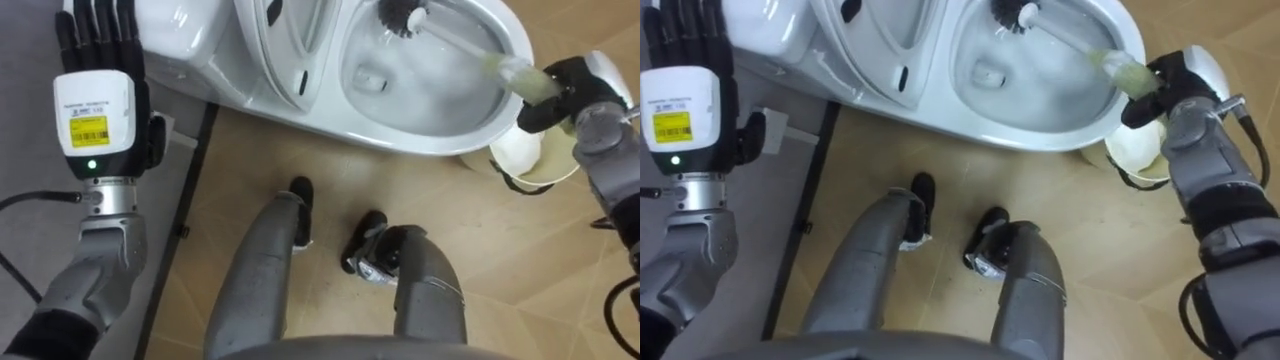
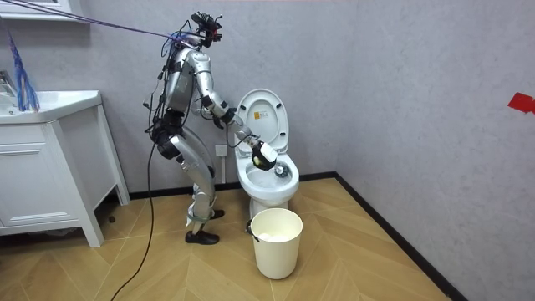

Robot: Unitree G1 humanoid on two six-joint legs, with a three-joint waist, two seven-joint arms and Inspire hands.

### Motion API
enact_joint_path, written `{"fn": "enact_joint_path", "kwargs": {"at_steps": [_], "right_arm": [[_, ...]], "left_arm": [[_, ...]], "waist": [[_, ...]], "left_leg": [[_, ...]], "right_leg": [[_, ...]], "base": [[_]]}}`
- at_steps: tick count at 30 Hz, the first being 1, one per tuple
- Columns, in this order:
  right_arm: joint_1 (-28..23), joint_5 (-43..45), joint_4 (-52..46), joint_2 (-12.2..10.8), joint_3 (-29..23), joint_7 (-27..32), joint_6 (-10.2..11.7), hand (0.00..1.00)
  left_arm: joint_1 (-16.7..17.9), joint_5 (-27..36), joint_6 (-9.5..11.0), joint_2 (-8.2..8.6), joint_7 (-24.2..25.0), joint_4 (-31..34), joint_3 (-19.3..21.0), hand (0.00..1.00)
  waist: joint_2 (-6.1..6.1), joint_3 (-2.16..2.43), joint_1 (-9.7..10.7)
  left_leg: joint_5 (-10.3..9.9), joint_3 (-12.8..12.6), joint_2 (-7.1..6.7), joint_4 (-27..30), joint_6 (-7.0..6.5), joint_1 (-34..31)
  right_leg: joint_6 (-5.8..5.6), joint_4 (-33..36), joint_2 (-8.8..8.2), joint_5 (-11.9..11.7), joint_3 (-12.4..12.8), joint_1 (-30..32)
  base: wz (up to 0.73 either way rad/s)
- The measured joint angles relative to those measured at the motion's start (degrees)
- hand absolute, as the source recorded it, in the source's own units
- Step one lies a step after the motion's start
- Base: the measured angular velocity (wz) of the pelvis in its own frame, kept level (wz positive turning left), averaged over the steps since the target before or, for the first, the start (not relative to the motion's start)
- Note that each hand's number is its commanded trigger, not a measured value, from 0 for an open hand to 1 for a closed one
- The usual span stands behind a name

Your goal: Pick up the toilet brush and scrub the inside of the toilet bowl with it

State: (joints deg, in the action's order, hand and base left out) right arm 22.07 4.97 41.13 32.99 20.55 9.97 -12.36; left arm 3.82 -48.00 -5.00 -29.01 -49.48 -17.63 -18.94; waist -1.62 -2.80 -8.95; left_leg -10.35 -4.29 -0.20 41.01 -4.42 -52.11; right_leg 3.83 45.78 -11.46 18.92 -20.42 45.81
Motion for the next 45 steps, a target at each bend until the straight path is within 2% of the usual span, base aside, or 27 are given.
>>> {"fn": "enact_joint_path", "kwargs": {"at_steps": [1, 2, 3, 4, 6, 10, 11, 13, 15, 16, 18, 21, 25, 26, 28, 30, 34, 37, 39, 40, 42, 43, 45], "right_arm": [[-0.6, 0.4, -0.2, -0.3, 0.0, 0.1, 0.2, 1.00], [-1.8, 1.7, -0.2, -1.4, 0.2, 0.6, 0.2, 1.00], [-3.1, 2.8, -0.3, -2.7, 0.3, 0.8, 0.2, 1.00], [-3.7, 3.2, -0.2, -3.2, 0.6, 0.8, 0.2, 1.00], [-5.4, 4.7, -0.2, -4.8, 0.8, 0.9, 0.1, 1.00], [-5.7, 11.5, -0.4, -6.3, 3.0, 0.3, -0.8, 1.00], [-6.0, 14.2, -1.5, -7.0, 3.2, -0.5, -2.2, 1.00], [-6.0, 18.9, -3.5, -6.8, 4.7, -2.2, -4.5, 1.00], [-6.8, 25.5, -10.7, -6.7, 5.3, -4.8, -8.6, 1.00], [-7.2, 27.5, -12.6, -6.7, 5.3, -5.5, -9.5, 1.00], [-8.5, 34.2, -19.7, -6.6, 5.3, -9.3, -13.2, 1.00], [-12.2, 40.5, -28.9, -5.6, 5.3, -14.2, -16.9, 1.00], [-17.8, 46.3, -38.1, -5.5, 5.3, -20.4, -20.0, 1.00], [-18.2, 47.0, -38.9, -5.5, 5.3, -21.2, -20.2, 1.00], [-19.3, 48.2, -40.7, -5.4, 5.3, -22.9, -20.8, 1.00], [-21.5, 50.9, -44.8, -4.3, 5.3, -25.9, -21.5, 1.00], [-23.0, 53.5, -46.8, -4.2, 5.3, -29.4, -21.5, 1.00], [-24.3, 53.9, -46.8, -4.2, 5.3, -32.4, -21.5, 1.00], [-26.4, 55.1, -46.8, -4.5, 5.3, -34.8, -21.3, 1.00], [-26.8, 55.1, -46.7, -4.5, 5.3, -35.3, -21.2, 1.00], [-27.4, 55.1, -44.2, -5.3, 5.1, -36.0, -19.4, 1.00], [-27.2, 55.3, -41.5, -6.6, 4.8, -36.0, -18.5, 1.00], [-27.3, 55.1, -37.9, -7.6, 3.7, -36.0, -16.4, 1.00]], "left_arm": [[0.0, 0.1, -0.1, 0.37, 0.2, -0.3, -0.2, 0.00], [0.0, 0.1, -0.7, 1.15, 1.0, -0.4, -0.8, 0.00], [-0.1, 0.0, -1.2, 1.82, 1.8, -0.4, -1.5, 0.00], [0.0, 0.0, -1.4, 2.08, 2.2, -0.4, -1.6, 0.00], [0.1, 0.1, -2.2, 2.95, 3.3, -0.4, -1.9, 0.00], [0.1, 0.1, -2.7, 3.20, 4.7, -0.5, -1.6, 0.00], [0.1, 0.1, -2.7, 3.18, 5.1, -0.4, -1.5, 0.00], [0.1, 0.2, -2.7, 3.16, 5.2, -0.4, -1.4, 0.00], [0.3, 1.2, -2.7, 2.80, 5.1, -0.2, -1.0, 0.00], [0.4, 1.4, -2.7, 2.79, 5.1, -0.1, -0.8, 0.00], [0.8, 2.5, -3.3, 2.85, 5.2, 1.0, -0.4, 0.00], [1.8, 2.5, -3.4, 2.80, 5.1, 2.4, -0.2, 0.00], [2.7, 3.8, -3.1, 2.78, 4.7, 3.3, -0.3, 0.00], [2.8, 4.2, -3.0, 2.78, 4.6, 3.3, -0.3, 0.00], [2.8, 5.2, -2.9, 2.82, 4.4, 3.3, -0.4, 0.00], [3.2, 6.3, -2.6, 2.83, 4.2, 3.6, -0.3, 0.00], [3.7, 8.1, -1.8, 2.98, 4.6, 3.5, -0.3, 0.00], [3.8, 9.3, -0.9, 3.18, 5.5, 1.8, -0.4, 0.00], [5.2, 9.8, -0.6, 3.08, 6.7, 0.7, -0.3, 0.00], [5.4, 9.9, -0.5, 3.09, 7.1, 0.7, -0.3, 0.00], [6.0, 10.2, 0.4, 3.11, 8.6, 0.3, 0.3, 0.00], [6.1, 9.8, 0.8, 3.14, 9.4, -0.3, 0.5, 0.00], [6.1, 8.7, 1.6, 3.30, 10.5, -1.2, 0.9, 0.00]], "waist": [[0.29, 0.09, -0.1], [1.09, 0.13, 0.0], [1.79, 0.51, -0.4], [2.00, 0.57, -0.6], [3.65, 0.52, -0.7], [4.91, 0.51, -1.3], [5.19, 0.43, -1.9], [5.29, 0.45, -2.6], [5.67, 0.47, -3.0], [5.67, 0.47, -3.2], [5.69, 0.49, -4.0], [5.97, 0.66, -4.3], [6.44, 0.98, -4.5], [6.45, 0.98, -4.5], [6.37, 1.03, -4.3], [6.14, 1.16, -4.0], [5.71, 1.42, -3.7], [4.66, 1.57, -2.7], [3.19, 2.09, -1.6], [2.98, 2.04, -1.2], [1.61, 1.97, -0.6], [0.90, 2.02, -0.5], [0.38, 2.03, -0.3]], "left_leg": [[0.0, -0.1, -0.23, -0.3, -0.07, 0.3], [0.2, -0.2, -0.57, -0.9, -0.25, 1.0], [0.2, -0.3, -0.63, -1.0, -0.28, 1.4], [0.2, -0.4, -0.65, -1.1, -0.29, 1.6], [0.2, -0.3, -0.53, -1.2, -0.25, 1.9], [0.3, -0.4, 0.08, -1.3, 0.12, 2.0], [0.1, -0.5, 0.70, -1.2, 0.35, 1.9], [-0.1, -0.4, 1.33, -1.1, 0.77, 1.8], [-0.3, 0.0, 2.15, -0.9, 1.47, 1.1], [-0.4, 0.0, 2.62, -0.6, 1.66, 0.9], [-0.7, -0.1, 3.69, -0.3, 2.41, 0.5], [-0.8, 0.6, 4.08, -0.3, 3.12, 0.3], [-1.4, 1.5, 4.93, -0.3, 3.94, 0.4], [-1.4, 1.4, 5.02, -0.3, 4.01, 0.4], [-1.5, 1.4, 5.10, -0.3, 4.14, 0.4], [-1.5, 1.4, 5.09, -0.3, 4.25, 0.5], [-1.6, 1.5, 5.25, 0.3, 4.32, 1.6], [-1.6, 1.5, 4.80, -1.1, 4.35, 5.1], [-1.6, 1.5, 4.29, -2.5, 4.39, 8.0], [-1.7, 1.6, 4.21, -2.7, 4.37, 8.8], [-1.7, 1.7, 3.47, -4.6, 4.35, 12.3], [-1.7, 1.6, 3.22, -5.8, 4.32, 13.9], [-1.7, 2.0, 2.56, -7.0, 4.29, 16.0]], "right_leg": [[-0.03, 0.0, -0.29, 0.0, 0.0, -0.1], [-0.15, 0.0, -0.68, 0.0, 0.0, -0.6], [-0.27, -0.1, -0.74, 0.1, 0.1, -0.9], [-0.30, -0.2, -0.76, 0.1, 0.2, -1.0], [-0.23, -0.4, -0.67, 0.1, -0.2, -1.6], [0.16, -0.9, 0.05, 0.0, -0.1, -1.6], [0.38, -1.3, 0.61, -0.2, -0.1, -1.6], [0.86, -1.9, 1.36, -0.5, -0.1, -1.6], [1.53, -3.3, 2.91, -0.9, -0.5, -1.6], [1.77, -3.5, 3.37, -1.1, -0.5, -1.6], [2.46, -4.4, 4.64, -1.4, -0.6, -1.7], [2.88, -5.2, 5.44, -1.4, -0.8, -1.8], [3.17, -7.0, 6.94, -1.5, -1.1, -2.8], [3.19, -7.1, 7.03, -1.5, -1.1, -2.8], [3.35, -7.1, 7.09, -1.4, -1.1, -2.8], [3.43, -7.0, 7.10, -1.2, -1.1, -2.8], [3.45, -7.4, 7.33, -1.2, -1.0, -4.3], [3.11, -8.5, 7.19, -1.0, -1.0, -7.5], [2.76, -9.5, 6.95, -0.8, -1.1, -10.3], [2.68, -9.8, 6.92, -0.8, -1.2, -11.2], [2.24, -10.7, 6.48, -0.6, -1.4, -14.3], [1.93, -11.3, 6.41, -0.5, -1.2, -15.8], [1.43, -12.1, 6.27, -0.3, -1.2, -17.8]], "base": [[0.00], [0.04], [0.03], [0.00], [0.02], [-0.08], [-0.15], [-0.16], [-0.14], [-0.20], [-0.15], [-0.01], [-0.04], [0.00], [0.00], [0.00], [0.00], [0.08], [0.10], [0.10], [0.13], [0.10], [0.15]]}}
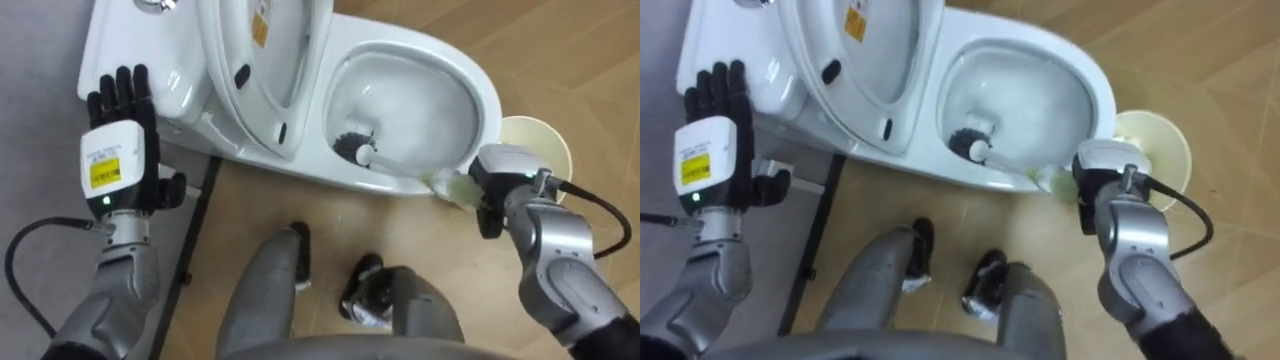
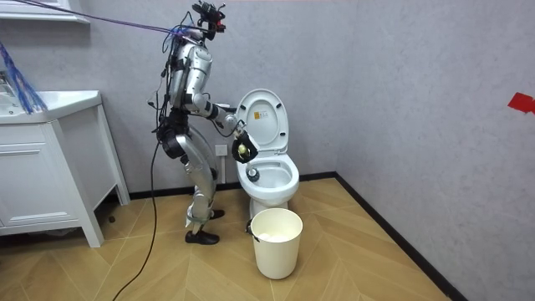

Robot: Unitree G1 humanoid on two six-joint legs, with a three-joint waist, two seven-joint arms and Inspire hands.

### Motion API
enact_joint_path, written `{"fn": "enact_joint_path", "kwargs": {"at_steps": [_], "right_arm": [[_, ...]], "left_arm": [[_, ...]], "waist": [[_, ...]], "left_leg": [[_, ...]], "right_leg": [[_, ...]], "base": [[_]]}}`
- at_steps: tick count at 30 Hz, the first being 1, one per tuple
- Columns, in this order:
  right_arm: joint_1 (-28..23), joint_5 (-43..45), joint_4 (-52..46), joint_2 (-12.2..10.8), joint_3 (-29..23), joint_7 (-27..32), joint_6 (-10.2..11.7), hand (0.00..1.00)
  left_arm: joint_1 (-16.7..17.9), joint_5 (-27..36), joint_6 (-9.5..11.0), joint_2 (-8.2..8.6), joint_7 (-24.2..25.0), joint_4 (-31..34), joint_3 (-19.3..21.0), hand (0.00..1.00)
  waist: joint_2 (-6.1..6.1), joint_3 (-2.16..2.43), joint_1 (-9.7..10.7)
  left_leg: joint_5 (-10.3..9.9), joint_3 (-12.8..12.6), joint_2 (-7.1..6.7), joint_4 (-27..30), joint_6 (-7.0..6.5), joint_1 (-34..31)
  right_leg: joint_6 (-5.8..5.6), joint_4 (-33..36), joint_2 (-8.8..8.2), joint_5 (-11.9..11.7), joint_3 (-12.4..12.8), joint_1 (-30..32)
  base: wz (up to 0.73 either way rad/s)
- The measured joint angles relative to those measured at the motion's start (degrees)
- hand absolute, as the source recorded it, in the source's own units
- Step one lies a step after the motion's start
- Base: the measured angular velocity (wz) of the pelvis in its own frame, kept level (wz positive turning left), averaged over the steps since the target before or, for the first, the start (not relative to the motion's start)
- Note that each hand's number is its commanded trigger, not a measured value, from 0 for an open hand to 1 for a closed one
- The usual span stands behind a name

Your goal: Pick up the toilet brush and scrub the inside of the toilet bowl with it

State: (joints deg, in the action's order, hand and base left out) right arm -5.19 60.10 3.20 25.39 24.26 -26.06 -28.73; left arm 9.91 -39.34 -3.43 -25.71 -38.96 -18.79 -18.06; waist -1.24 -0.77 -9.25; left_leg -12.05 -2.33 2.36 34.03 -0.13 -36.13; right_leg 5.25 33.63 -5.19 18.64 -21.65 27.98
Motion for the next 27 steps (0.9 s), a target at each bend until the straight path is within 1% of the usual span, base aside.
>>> {"fn": "enact_joint_path", "kwargs": {"at_steps": [2, 4, 5, 6, 7, 8, 9, 10, 11, 12, 13, 14, 15, 16, 18, 20, 23, 25, 27], "right_arm": [[0.0, -1.4, 3.9, 0.0, -1.3, 0.1, 1.9, 1.00], [0.0, -2.7, 8.0, -0.1, -2.0, 0.4, 3.6, 1.00], [-0.3, -3.9, 10.5, -0.3, -3.0, 0.8, 4.6, 1.00], [-0.9, -5.0, 12.3, -0.5, -4.0, 1.1, 5.5, 1.00], [-1.3, -5.6, 12.4, -0.6, -4.5, 1.1, 5.7, 1.00], [-2.3, -6.4, 12.6, -0.8, -5.5, 1.4, 6.8, 1.00], [-3.3, -6.7, 13.1, -0.9, -5.9, 2.1, 7.7, 1.00], [-3.9, -6.8, 13.5, -1.0, -6.0, 2.5, 8.1, 1.00], [-4.9, -6.8, 14.1, -1.4, -6.5, 3.1, 8.8, 1.00], [-6.3, -6.8, 14.0, -1.9, -7.5, 3.5, 9.3, 1.00], [-6.9, -6.7, 13.9, -2.1, -7.8, 3.6, 9.6, 1.00], [-8.2, -6.0, 13.8, -3.1, -8.5, 3.7, 10.2, 1.00], [-9.6, -5.6, 13.9, -4.0, -9.4, 3.9, 10.5, 1.00], [-10.8, -5.6, 13.9, -4.6, -10.1, 3.9, 10.6, 1.00], [-11.8, -5.8, 13.9, -5.0, -10.5, 3.9, 10.6, 1.00], [-11.9, -5.8, 14.3, -5.3, -10.5, 3.9, 10.6, 1.00], [-11.5, -8.0, 17.3, -6.7, -10.6, 4.6, 10.7, 1.00], [-11.0, -9.8, 19.2, -7.8, -10.9, 5.3, 10.8, 1.00], [-9.7, -13.8, 22.1, -8.3, -10.9, 5.9, 11.5, 1.00]], "left_arm": [[0.3, -1.7, 0.3, 0.18, 1.1, -1.0, 0.1, 0.00], [1.3, -2.7, 1.0, 0.28, 2.0, -1.6, 0.7, 0.00], [2.0, -3.0, 1.4, 0.47, 2.4, -1.6, 1.3, 0.00], [2.9, -3.0, 1.7, 0.62, 3.1, -1.5, 1.8, 0.00], [3.3, -3.0, 2.0, 0.67, 3.5, -1.4, 2.1, 0.00], [4.3, -3.0, 2.3, 0.73, 4.1, -1.1, 2.7, 0.00], [5.4, -3.0, 2.5, 1.05, 4.8, 0.1, 3.4, 0.00], [6.0, -3.0, 2.5, 1.50, 5.3, 1.0, 4.1, 0.00], [7.3, -2.9, 2.6, 2.51, 6.6, 2.2, 4.9, 0.00], [8.1, -2.9, 2.6, 3.08, 7.3, 2.3, 5.2, 0.00], [8.6, -2.9, 2.8, 3.29, 7.6, 2.4, 5.5, 0.00], [10.0, -2.9, 3.0, 3.71, 8.4, 3.2, 6.7, 0.00], [11.0, -2.8, 3.1, 4.06, 8.8, 3.4, 7.3, 0.00], [12.1, -2.4, 3.1, 4.90, 9.3, 3.9, 8.3, 0.00], [13.1, -1.3, 3.1, 5.65, 9.7, 4.2, 9.1, 0.00], [14.3, -1.1, 3.2, 6.15, 9.7, 4.4, 9.9, 0.00], [16.0, 1.4, 3.4, 7.48, 9.4, 7.5, 11.3, 0.00], [16.6, 3.4, 4.3, 8.25, 9.0, 9.0, 12.0, 0.00], [16.9, 7.7, 5.4, 9.57, 8.1, 8.8, 13.4, 0.00]], "waist": [[-0.30, -0.06, 0.0], [-0.71, -0.12, 0.0], [-0.83, -0.06, 0.1], [-0.93, -0.10, 0.3], [-1.09, -0.05, 0.3], [-1.32, -0.02, 0.3], [-1.43, -0.02, 0.4], [-1.47, 0.03, 0.4], [-1.49, 0.06, 0.4], [-1.47, 0.08, 0.2], [-1.49, 0.11, 0.1], [-1.68, 0.25, 0.1], [-1.76, 0.36, 0.1], [-1.73, 0.37, 0.1], [-1.59, 0.46, 0.2], [-1.57, 0.42, 0.1], [-1.65, 0.43, -0.3], [-1.80, 0.39, -0.9], [-1.88, 0.42, -1.3]], "left_leg": [[0.1, 0.1, -0.50, -1.4, -0.14, 2.4], [0.2, 0.3, -0.93, -2.9, -0.18, 5.0], [0.2, 0.4, -1.07, -3.5, -0.20, 6.5], [0.2, 0.6, -1.22, -4.3, -0.22, 7.8], [0.2, 0.6, -1.34, -4.7, -0.22, 8.4], [0.3, 0.7, -1.52, -5.4, -0.21, 9.6], [0.3, 0.9, -1.73, -5.8, -0.19, 10.8], [0.3, 1.0, -1.82, -6.1, -0.19, 11.5], [0.3, 1.0, -1.99, -6.7, -0.20, 13.3], [0.3, 1.0, -2.16, -6.9, -0.20, 14.7], [0.3, 1.0, -2.23, -7.1, -0.20, 15.4], [0.3, 1.0, -2.38, -7.7, -0.19, 16.8], [0.3, 1.0, -2.55, -8.5, -0.19, 18.2], [0.3, 1.0, -2.75, -9.1, -0.19, 19.6], [0.3, 1.1, -3.02, -9.5, -0.19, 21.1], [0.3, 1.4, -3.13, -10.1, -0.18, 22.8], [0.3, 1.5, -3.17, -10.8, -0.18, 24.4], [0.2, 1.7, -3.17, -10.9, -0.17, 24.9], [0.2, 2.8, -3.18, -11.2, -0.16, 25.7]], "right_leg": [[-0.39, -1.3, -0.26, -0.2, -0.5, -2.5], [-0.70, -2.7, -0.39, -0.2, -0.8, -5.2], [-0.91, -3.8, -0.36, -0.3, -1.3, -7.0], [-1.07, -4.9, -0.38, -0.3, -1.9, -8.7], [-1.15, -5.3, -0.42, -0.4, -1.9, -9.2], [-1.27, -6.1, -0.43, -0.4, -2.1, -10.4], [-1.51, -7.2, -0.33, -0.4, -2.3, -11.9], [-1.68, -7.9, -0.21, -0.4, -2.3, -12.8], [-2.04, -9.3, 0.00, -0.6, -2.2, -14.6], [-2.31, -10.7, 0.20, -0.8, -2.2, -16.3], [-2.42, -11.4, 0.27, -0.8, -2.2, -17.3], [-2.62, -12.6, 0.35, -1.0, -2.3, -19.0], [-2.82, -13.8, 0.42, -1.1, -2.3, -20.5], [-3.02, -14.7, 0.41, -1.1, -2.3, -22.1], [-3.29, -16.0, 0.45, -1.3, -2.5, -24.2], [-3.39, -16.1, 0.42, -1.3, -2.6, -26.0], [-3.42, -16.8, 0.56, -1.3, -3.5, -27.8], [-3.41, -17.1, 0.72, -1.3, -3.9, -28.4], [-3.41, -17.1, 0.89, -1.3, -4.4, -29.2]], "base": [[0.16], [0.11], [0.16], [0.15], [0.11], [0.09], [0.10], [0.11], [0.07], [0.05], [0.00], [0.00], [0.00], [0.00], [0.02], [0.02], [0.12], [0.18], [0.08]]}}
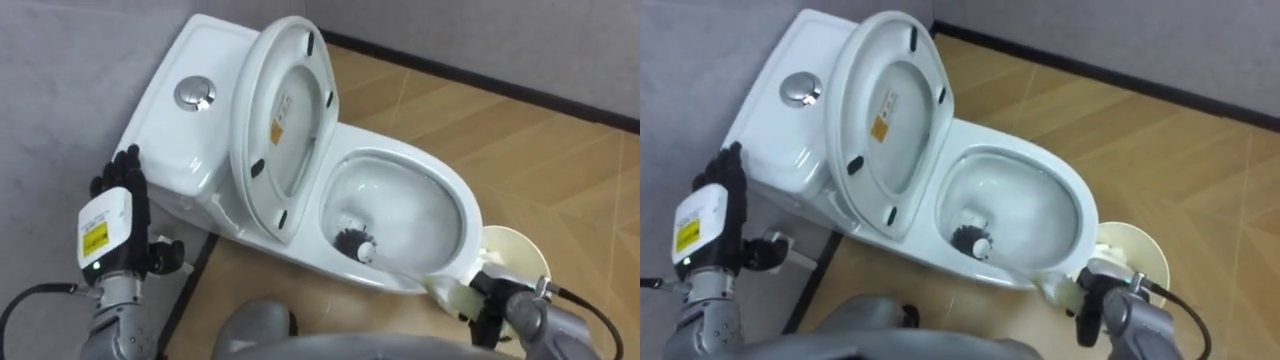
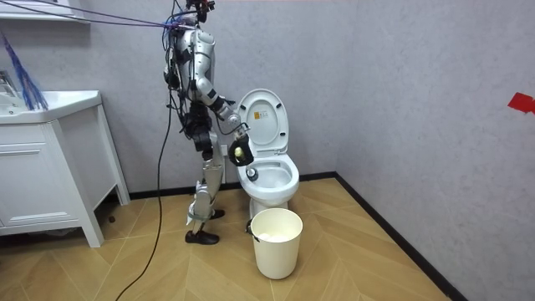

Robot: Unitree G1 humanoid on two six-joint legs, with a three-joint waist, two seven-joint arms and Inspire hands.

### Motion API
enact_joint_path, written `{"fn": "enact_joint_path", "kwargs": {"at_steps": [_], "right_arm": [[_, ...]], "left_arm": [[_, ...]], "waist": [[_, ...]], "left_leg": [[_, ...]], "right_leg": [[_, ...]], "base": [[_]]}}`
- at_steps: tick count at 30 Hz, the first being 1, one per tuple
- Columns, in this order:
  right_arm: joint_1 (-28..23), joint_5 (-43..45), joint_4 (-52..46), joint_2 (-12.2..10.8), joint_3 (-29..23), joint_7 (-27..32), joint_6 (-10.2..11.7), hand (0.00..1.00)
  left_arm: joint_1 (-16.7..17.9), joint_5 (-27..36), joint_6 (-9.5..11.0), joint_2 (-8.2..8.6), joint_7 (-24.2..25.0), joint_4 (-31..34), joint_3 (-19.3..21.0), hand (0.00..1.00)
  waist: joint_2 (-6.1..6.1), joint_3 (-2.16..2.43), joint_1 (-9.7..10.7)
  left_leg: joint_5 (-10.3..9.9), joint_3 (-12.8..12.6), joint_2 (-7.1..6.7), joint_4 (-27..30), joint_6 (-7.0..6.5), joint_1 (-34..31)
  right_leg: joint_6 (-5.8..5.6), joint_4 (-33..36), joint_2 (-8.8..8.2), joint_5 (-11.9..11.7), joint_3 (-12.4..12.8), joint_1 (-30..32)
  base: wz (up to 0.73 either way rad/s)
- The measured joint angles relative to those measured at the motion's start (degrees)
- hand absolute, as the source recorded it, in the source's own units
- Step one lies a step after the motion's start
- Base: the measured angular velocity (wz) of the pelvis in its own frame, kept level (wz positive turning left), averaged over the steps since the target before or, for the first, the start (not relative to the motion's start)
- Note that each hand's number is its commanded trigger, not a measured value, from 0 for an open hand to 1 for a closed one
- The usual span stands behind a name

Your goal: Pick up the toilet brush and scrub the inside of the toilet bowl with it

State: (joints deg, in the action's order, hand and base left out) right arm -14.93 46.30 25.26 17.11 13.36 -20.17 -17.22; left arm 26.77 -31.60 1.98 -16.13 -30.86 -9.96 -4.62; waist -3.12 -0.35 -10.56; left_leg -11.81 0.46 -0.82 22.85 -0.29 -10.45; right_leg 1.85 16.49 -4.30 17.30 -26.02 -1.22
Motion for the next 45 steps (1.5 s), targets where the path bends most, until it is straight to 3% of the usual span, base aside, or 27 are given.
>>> {"fn": "enact_joint_path", "kwargs": {"at_steps": [4, 6, 7, 8, 9, 12, 16, 18, 22, 26, 33, 39, 40, 41, 42, 45], "right_arm": [[0.4, -6.4, 3.7, -0.4, -1.3, 0.2, 0.8, 1.00], [0.8, -9.4, 7.9, -1.9, -2.5, 0.4, 1.4, 1.00], [0.3, -10.1, 8.8, -3.0, -3.6, 0.7, 1.9, 1.00], [0.2, -10.4, 9.2, -3.3, -3.8, 0.9, 2.4, 1.00], [-0.1, -12.0, 10.6, -3.9, -4.7, 1.4, 3.4, 1.00], [-1.1, -20.5, 14.3, -4.4, -6.2, 3.1, 5.3, 1.00], [-2.2, -32.2, 17.1, -5.0, -8.6, 5.8, 7.6, 1.00], [-3.2, -40.1, 17.6, -5.7, -10.6, 7.9, 9.3, 1.00], [-3.4, -50.2, 20.4, -6.9, -12.8, 12.1, 12.5, 1.00], [-2.7, -54.0, 24.1, -7.7, -15.3, 15.7, 15.3, 1.00], [-3.3, -57.2, 25.6, -8.0, -17.1, 21.0, 16.9, 1.00], [-3.1, -57.2, 25.8, -9.0, -17.0, 24.5, 17.2, 1.00], [-3.2, -57.3, 25.8, -9.1, -17.0, 24.6, 17.2, 0.94], [-3.2, -57.3, 25.8, -9.3, -17.0, 24.9, 17.3, 0.14], [-3.3, -57.3, 25.8, -9.4, -17.0, 25.0, 17.3, 0.00], [-3.5, -57.2, 25.8, -9.7, -17.1, 26.1, 17.4, 0.00]], "left_arm": [[0.4, 9.0, 1.1, 1.73, -0.2, -2.6, 0.9, 0.00], [0.4, 17.6, 1.1, 3.29, 0.2, -7.5, 2.7, 0.00], [1.7, 21.5, 1.1, 3.68, 0.5, -9.2, 3.8, 0.00], [2.2, 23.3, 1.2, 3.89, 0.6, -10.0, 4.6, 0.00], [2.9, 26.3, 1.2, 4.14, 0.7, -11.8, 5.7, 0.00], [4.1, 32.8, 1.2, 5.30, 0.9, -15.6, 8.3, 0.00], [4.1, 42.5, 1.4, 6.36, 1.4, -18.3, 8.3, 0.00], [3.5, 47.1, 2.0, 6.38, 2.2, -20.6, 8.4, 0.00], [1.5, 50.4, 2.8, 6.43, 4.9, -27.3, 8.3, 0.00], [-1.5, 51.1, 3.3, 7.03, 10.0, -33.9, 8.3, 0.00], [-3.8, 50.7, 2.7, 7.76, 15.5, -41.3, 8.3, 0.00], [-6.1, 48.3, 1.5, 8.11, 18.0, -43.2, 7.7, 0.00], [-6.3, 48.0, 1.5, 8.23, 18.1, -43.2, 7.7, 0.00], [-6.9, 47.1, 1.4, 8.53, 18.2, -43.4, 7.7, 0.00], [-7.2, 46.9, 1.3, 8.64, 18.3, -43.6, 7.7, 0.00], [-8.9, 44.1, 0.8, 8.68, 19.2, -45.2, 7.8, 0.00]], "waist": [[-0.58, -0.09, -1.0], [-0.78, 0.02, -1.9], [-1.46, 0.07, -2.4], [-1.24, 0.27, -2.3], [-2.09, 0.10, -2.2], [-2.85, -0.02, -2.2], [-2.21, -0.09, -0.8], [-1.55, -0.13, 0.8], [-0.33, -0.18, 4.0], [0.74, -0.06, 6.2], [1.70, 0.38, 9.7], [2.54, 0.26, 11.7], [2.58, 0.23, 12.0], [2.72, 0.21, 12.0], [2.77, 0.21, 12.0], [2.83, 0.22, 12.7]], "left_leg": [[0.0, 0.4, -0.08, -1.1, 0.09, 1.7], [-0.1, -0.2, 0.01, -1.5, 0.22, 3.0], [-0.1, -0.3, 0.04, -1.7, 0.22, 3.2], [-0.1, -0.3, 0.02, -1.7, 0.22, 3.2], [-0.1, -0.2, 0.01, -1.9, 0.23, 3.3], [-0.2, -0.2, 0.11, -2.3, 0.23, 4.0], [-0.7, -0.3, 0.22, -2.4, -0.08, 4.4], [-0.9, -1.3, 0.36, -3.3, -0.29, 5.4], [-1.1, -3.0, 0.56, -4.4, -0.39, 7.2], [-1.2, -6.0, 1.03, -6.1, -0.25, 9.2], [-1.2, -10.2, 1.36, -8.3, -0.13, 12.3], [-1.3, -11.8, 2.10, -9.4, -0.06, 13.3], [-1.3, -11.8, 2.09, -9.7, -0.05, 13.5], [-1.3, -12.1, 2.11, -10.1, -0.04, 13.9], [-1.3, -12.3, 2.13, -10.2, -0.05, 14.1], [-1.3, -13.0, 2.16, -10.2, -0.07, 14.4]], "right_leg": [[0.16, -2.0, 0.37, -0.1, -0.4, -2.0], [0.02, -2.3, 0.41, 0.0, 0.2, -2.9], [0.00, -2.3, 0.41, 0.0, 0.5, -2.9], [-0.02, -2.3, 0.42, 0.0, 0.5, -3.0], [-0.11, -2.4, 0.47, -0.1, 0.5, -3.0], [-0.50, -3.1, 0.63, -0.5, 0.7, -4.0], [-0.95, -3.6, 0.70, -1.0, 0.8, -4.5], [-1.14, -3.7, 0.56, -1.1, 1.6, -5.0], [-1.32, -4.2, 0.55, -1.4, 3.0, -5.7], [-1.15, -4.9, 1.08, -2.1, 6.9, -5.6], [-1.06, -4.8, 1.43, -2.3, 11.9, -5.6], [-1.03, -4.7, 1.56, -2.7, 13.4, -5.4], [-1.03, -4.7, 1.58, -2.8, 13.4, -5.4], [-1.05, -4.7, 1.62, -2.8, 13.7, -5.4], [-1.05, -4.7, 1.63, -2.8, 14.0, -5.4], [-1.13, -4.8, 1.68, -2.8, 15.1, -5.2]], "base": [[0.08], [-0.09], [-0.13], [0.00], [0.06], [0.04], [0.00], [-0.16], [-0.27], [-0.46], [-0.35], [-0.15], [-0.08], [-0.14], [-0.23], [-0.14]]}}
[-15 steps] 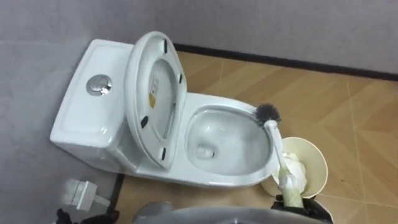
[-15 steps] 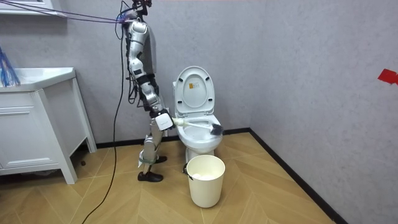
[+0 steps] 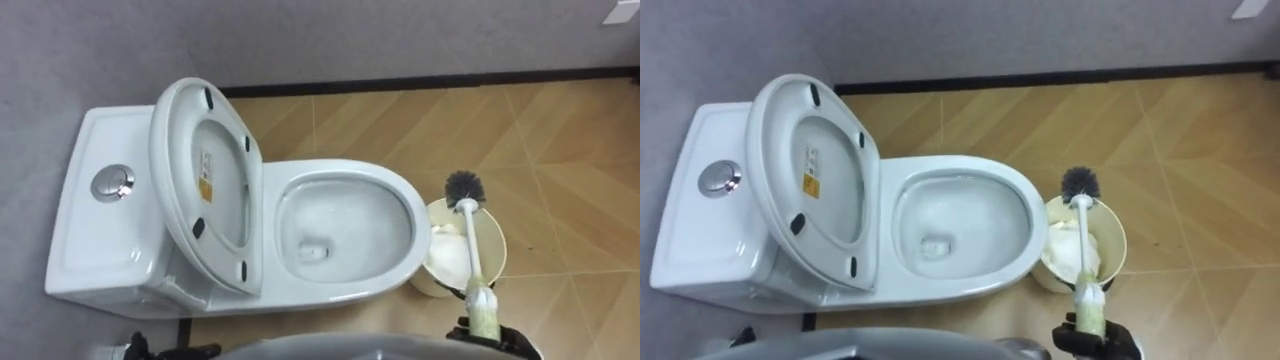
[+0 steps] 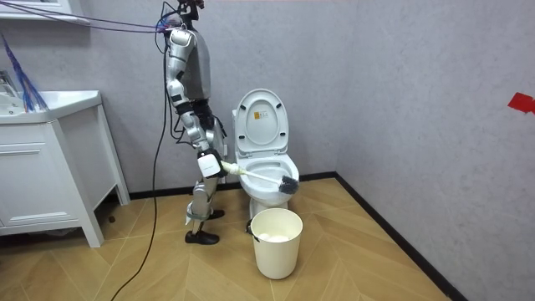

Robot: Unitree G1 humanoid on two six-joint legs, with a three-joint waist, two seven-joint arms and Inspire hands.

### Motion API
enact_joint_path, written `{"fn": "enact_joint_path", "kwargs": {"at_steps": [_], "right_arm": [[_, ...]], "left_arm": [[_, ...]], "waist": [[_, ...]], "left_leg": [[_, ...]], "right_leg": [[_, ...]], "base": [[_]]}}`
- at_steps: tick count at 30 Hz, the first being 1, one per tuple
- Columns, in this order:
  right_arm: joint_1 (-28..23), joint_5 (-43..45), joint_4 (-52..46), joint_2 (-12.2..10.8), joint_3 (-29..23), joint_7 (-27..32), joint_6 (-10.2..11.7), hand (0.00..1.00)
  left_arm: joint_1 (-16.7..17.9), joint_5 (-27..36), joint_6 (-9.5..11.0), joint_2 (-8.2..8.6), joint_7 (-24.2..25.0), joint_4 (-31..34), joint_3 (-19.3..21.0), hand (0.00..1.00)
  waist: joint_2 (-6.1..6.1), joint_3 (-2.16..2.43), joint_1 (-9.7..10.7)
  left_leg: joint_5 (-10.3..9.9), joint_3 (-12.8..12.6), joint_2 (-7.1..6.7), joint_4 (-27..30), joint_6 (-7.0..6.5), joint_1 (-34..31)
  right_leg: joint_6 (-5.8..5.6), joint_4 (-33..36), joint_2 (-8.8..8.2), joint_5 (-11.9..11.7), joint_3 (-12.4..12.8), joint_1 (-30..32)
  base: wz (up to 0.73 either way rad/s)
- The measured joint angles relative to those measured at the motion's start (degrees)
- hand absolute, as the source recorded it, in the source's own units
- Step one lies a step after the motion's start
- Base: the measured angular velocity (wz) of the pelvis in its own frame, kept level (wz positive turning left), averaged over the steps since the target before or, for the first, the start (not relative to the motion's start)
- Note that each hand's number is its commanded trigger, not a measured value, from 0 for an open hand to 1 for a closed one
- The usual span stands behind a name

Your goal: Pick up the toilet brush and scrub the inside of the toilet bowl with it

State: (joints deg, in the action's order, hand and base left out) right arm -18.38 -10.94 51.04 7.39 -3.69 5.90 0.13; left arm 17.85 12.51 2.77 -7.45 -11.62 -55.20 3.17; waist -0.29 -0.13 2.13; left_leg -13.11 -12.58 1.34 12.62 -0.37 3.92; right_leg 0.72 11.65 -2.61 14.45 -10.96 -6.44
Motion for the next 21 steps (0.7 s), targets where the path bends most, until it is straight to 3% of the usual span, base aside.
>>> {"fn": "enact_joint_path", "kwargs": {"at_steps": [13, 21], "right_arm": [[-0.5, -2.0, 2.5, -0.1, -0.9, 2.8, 1.8, 0.00], [1.5, -1.7, 6.7, 0.0, -1.5, 2.6, 1.0, 0.00]], "left_arm": [[-0.6, -4.7, -0.2, -0.02, 1.2, -1.7, 0.1, 0.00], [0.4, -11.2, -2.5, -0.22, 1.2, -2.7, 0.1, 0.00]], "waist": [[0.60, 0.22, 0.6], [0.10, 0.19, 0.8]], "left_leg": [[0.0, -1.3, -0.19, -0.7, 0.02, 0.9], [0.0, -1.3, -0.21, -0.7, 0.02, 0.8]], "right_leg": [[0.00, 0.0, 0.59, 0.0, 1.7, 0.0], [0.01, 0.0, 0.60, 0.0, 2.1, 0.3]], "base": [[-0.05], [0.00]]}}
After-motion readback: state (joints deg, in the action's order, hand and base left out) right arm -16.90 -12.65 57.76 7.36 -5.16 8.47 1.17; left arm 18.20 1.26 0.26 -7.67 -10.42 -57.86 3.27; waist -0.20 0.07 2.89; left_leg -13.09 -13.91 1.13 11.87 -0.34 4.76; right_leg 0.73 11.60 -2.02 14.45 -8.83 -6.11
